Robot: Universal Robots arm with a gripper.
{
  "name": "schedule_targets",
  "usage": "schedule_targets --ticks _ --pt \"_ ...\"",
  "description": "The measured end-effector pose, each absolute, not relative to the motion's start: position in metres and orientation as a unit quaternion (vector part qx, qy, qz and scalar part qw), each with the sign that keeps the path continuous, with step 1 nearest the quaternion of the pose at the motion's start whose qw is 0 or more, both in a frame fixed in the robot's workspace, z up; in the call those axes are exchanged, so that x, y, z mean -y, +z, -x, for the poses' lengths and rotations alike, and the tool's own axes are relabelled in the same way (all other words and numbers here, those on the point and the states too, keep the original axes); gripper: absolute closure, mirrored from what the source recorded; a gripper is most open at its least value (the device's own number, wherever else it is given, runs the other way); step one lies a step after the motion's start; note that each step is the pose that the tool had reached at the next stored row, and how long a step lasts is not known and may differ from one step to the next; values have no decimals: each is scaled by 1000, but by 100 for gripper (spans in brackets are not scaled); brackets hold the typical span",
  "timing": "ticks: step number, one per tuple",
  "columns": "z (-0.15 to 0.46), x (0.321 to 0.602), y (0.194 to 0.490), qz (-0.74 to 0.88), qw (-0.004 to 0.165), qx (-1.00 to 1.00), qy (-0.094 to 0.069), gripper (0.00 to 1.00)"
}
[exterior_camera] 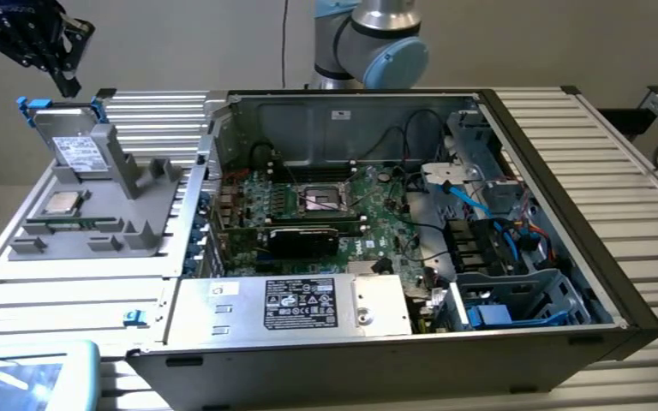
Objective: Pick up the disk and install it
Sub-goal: 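Reach for the disk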
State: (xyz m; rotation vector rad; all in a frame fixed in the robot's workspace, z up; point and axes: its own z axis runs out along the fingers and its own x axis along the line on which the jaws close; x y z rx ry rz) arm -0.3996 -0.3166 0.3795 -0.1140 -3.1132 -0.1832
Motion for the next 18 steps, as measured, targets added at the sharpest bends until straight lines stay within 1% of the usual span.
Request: schedule_targets --ticks 13,18 --pt "434 298 379 34 13 998 -58 89" --pt "439 294 379 29 20 998 -57 89"
